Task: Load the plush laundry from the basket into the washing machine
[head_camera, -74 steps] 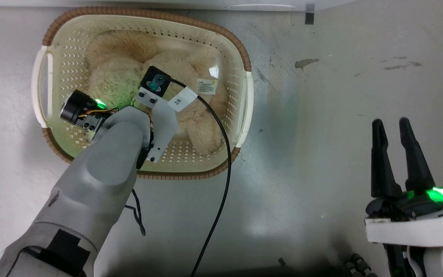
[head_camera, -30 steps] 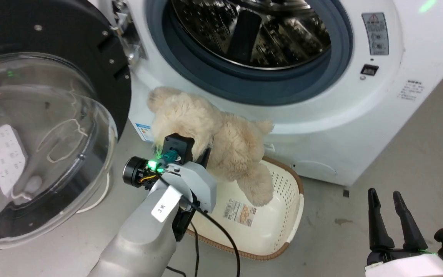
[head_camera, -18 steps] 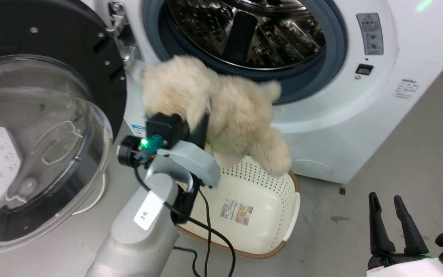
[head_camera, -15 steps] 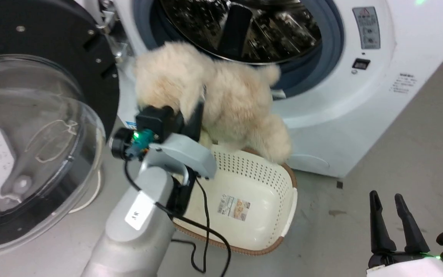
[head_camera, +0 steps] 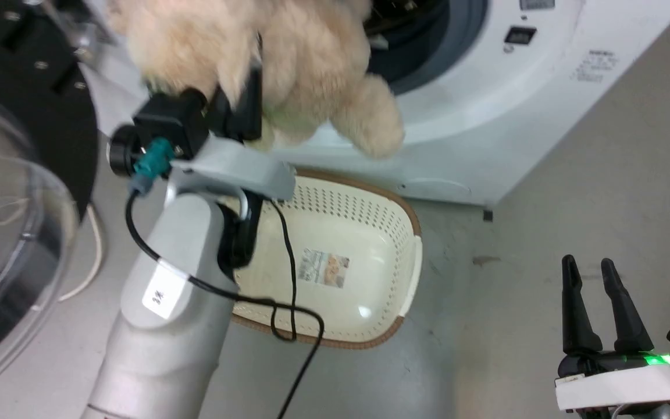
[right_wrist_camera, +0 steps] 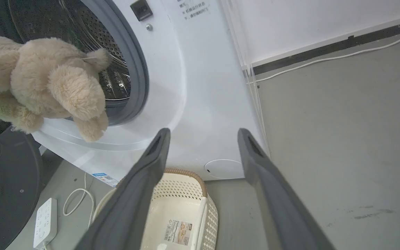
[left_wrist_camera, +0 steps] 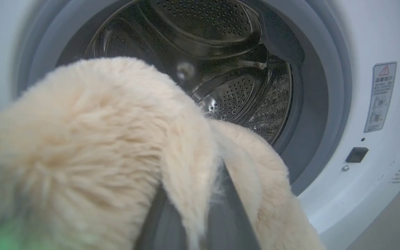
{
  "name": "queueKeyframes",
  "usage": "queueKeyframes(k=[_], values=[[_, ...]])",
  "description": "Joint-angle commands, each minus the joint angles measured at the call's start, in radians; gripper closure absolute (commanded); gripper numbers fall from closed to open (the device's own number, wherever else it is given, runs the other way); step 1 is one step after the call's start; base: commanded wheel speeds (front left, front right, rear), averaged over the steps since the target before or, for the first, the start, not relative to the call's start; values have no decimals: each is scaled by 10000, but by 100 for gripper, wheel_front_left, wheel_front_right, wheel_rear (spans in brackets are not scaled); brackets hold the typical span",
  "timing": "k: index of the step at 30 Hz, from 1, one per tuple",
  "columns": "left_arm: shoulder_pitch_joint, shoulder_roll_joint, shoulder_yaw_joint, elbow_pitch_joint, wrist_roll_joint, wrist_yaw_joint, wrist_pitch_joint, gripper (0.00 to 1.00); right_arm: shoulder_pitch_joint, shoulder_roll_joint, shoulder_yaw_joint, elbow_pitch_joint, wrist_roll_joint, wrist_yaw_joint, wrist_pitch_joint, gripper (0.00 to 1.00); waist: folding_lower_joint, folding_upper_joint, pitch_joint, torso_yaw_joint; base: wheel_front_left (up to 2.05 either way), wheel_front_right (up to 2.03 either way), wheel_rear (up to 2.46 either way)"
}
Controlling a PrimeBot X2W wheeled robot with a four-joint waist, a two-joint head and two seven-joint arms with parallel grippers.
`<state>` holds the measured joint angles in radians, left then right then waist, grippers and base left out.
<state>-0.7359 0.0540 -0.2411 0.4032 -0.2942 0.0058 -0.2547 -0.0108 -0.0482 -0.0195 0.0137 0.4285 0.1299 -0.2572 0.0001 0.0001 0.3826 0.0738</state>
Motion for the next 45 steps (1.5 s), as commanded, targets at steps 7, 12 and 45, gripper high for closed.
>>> queueKeyframes(k=[7, 12, 45], values=[[-1051, -26, 584, -8, 437, -280, -70, 100, -297, -20, 35, -134, -25, 8, -35, 0, -1, -1, 1005, -720, 0, 0, 0], [-1545, -29, 926, 23, 750, -445, -70, 100, -463, -20, 79, -242, 21, 8, -41, 0, -1, -1, 1447, -927, 0, 0, 0], [-4632, 331, 2464, 115, 1882, -1077, -70, 100, -523, -20, 241, -1069, 152, 8, -45, 0, -1, -1, 3696, -1556, 0, 0, 0]])
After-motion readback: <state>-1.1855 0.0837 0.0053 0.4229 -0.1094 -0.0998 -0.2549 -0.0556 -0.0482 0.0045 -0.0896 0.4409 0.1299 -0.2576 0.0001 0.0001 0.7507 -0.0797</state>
